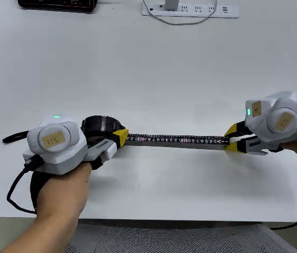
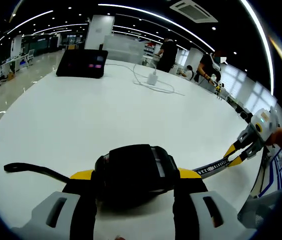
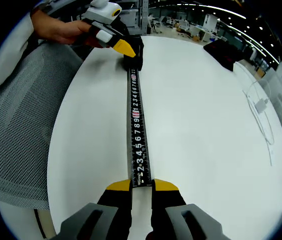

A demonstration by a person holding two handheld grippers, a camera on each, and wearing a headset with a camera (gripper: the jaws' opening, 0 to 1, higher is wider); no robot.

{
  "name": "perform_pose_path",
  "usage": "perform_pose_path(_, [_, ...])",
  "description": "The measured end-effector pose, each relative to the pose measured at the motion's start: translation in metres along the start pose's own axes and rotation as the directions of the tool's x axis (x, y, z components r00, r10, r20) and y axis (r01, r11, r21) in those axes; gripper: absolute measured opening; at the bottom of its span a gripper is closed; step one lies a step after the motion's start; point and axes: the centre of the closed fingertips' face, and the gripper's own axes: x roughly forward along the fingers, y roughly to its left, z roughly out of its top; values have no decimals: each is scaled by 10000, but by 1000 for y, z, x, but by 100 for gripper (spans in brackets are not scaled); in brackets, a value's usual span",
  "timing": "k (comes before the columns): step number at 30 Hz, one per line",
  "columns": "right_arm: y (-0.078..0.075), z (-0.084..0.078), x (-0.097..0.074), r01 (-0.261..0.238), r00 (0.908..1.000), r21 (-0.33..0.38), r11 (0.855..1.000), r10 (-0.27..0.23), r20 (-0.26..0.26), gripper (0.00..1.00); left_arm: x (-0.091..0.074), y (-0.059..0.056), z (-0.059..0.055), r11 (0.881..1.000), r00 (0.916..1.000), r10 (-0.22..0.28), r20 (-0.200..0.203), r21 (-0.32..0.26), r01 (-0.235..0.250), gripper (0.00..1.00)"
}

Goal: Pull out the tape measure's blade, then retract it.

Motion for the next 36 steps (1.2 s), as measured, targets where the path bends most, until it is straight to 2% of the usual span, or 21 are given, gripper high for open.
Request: perform_pose_path(36, [2,38,14,-309,9977,62,9995,305,607,10,-2,-1,-1,9996,9996,-268,72,-111,268,57])
